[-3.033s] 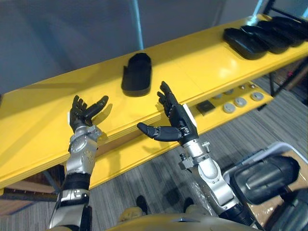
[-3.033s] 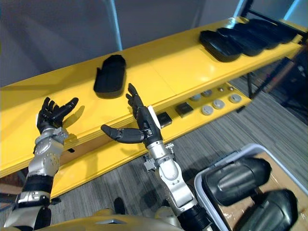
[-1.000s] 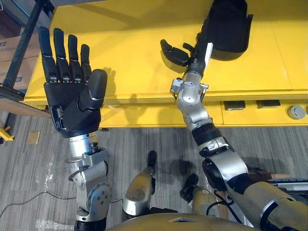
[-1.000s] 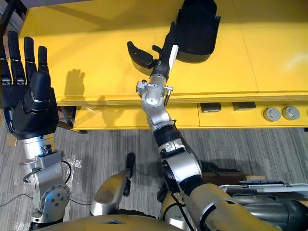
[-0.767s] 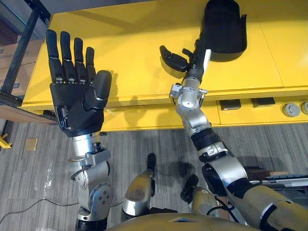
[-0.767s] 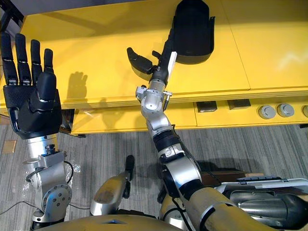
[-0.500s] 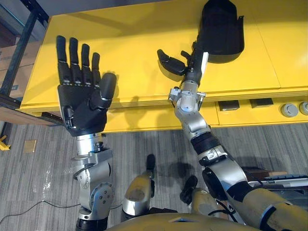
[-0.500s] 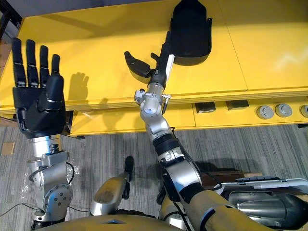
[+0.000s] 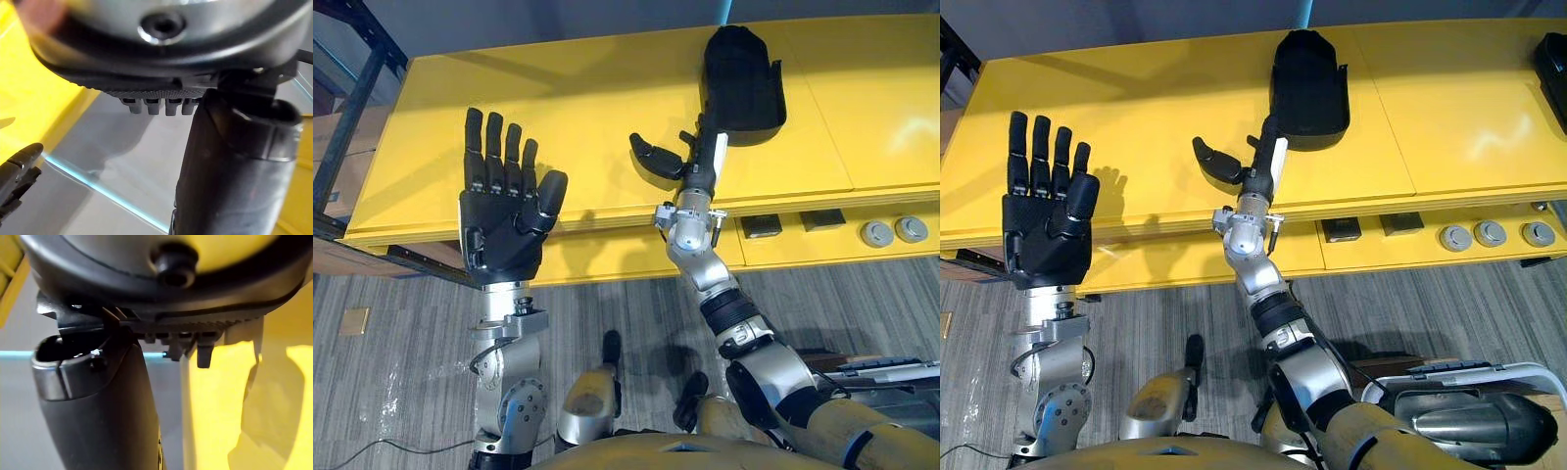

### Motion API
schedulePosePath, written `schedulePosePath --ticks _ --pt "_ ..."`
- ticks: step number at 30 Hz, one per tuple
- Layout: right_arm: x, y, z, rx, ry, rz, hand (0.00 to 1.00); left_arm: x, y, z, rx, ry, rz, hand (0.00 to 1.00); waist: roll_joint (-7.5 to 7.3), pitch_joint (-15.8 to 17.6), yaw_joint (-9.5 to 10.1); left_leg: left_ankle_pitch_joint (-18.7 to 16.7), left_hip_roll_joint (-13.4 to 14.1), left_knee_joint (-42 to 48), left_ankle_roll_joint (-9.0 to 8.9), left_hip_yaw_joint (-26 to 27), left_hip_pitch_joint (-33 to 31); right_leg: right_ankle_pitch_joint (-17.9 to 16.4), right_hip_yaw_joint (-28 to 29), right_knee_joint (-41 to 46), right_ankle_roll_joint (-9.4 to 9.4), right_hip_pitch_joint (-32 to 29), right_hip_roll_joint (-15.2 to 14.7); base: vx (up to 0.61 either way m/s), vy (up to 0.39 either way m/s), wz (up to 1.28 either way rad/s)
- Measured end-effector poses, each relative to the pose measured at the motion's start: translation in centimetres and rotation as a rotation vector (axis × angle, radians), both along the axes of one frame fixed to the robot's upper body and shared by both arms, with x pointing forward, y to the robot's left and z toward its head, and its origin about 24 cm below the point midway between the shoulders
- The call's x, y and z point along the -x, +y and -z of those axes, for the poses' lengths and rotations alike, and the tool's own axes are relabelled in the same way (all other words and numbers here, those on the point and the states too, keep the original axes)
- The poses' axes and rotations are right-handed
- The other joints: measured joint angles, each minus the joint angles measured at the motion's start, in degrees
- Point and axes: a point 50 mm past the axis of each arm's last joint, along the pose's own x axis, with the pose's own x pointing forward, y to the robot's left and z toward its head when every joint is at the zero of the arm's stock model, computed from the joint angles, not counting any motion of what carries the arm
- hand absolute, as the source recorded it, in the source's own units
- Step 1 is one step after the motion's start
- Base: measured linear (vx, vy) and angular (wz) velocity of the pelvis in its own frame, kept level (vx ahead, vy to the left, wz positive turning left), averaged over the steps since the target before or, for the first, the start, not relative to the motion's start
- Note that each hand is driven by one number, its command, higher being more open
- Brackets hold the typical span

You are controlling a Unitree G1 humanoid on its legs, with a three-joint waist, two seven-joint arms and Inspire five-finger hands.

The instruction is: Walk over and take three plastic housings, then place them on the shelf

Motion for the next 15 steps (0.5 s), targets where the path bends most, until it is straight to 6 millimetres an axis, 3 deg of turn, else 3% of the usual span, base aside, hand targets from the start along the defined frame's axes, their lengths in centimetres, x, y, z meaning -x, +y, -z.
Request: schedulePosePath --ticks 10,15 --pt "-0.2 -1.4 0.5 0.0 0.017 0.036 1.0 0.0 0.1 0.3 0.023 0.003 0.019 1.0 0.39 -0.45 -0.07 0.03 -0.06 -0.05 0.02 -0.12 0.47 0.14 -0.33 -0.53 0.06 0.82 0.02 0.0 -0.002 0.0" --pt "0.0 -1.0 1.0 -0.007 0.012 -0.069 1.0 0.3 0.1 0.7 0.027 0.009 0.031 1.0 1.15 -1.89 -0.2 0.03 -0.1 -0.42 0.02 -0.22 0.44 0.62 -0.43 -1.7 0.22 1.12 0.29 0.02 -0.021 0.0"
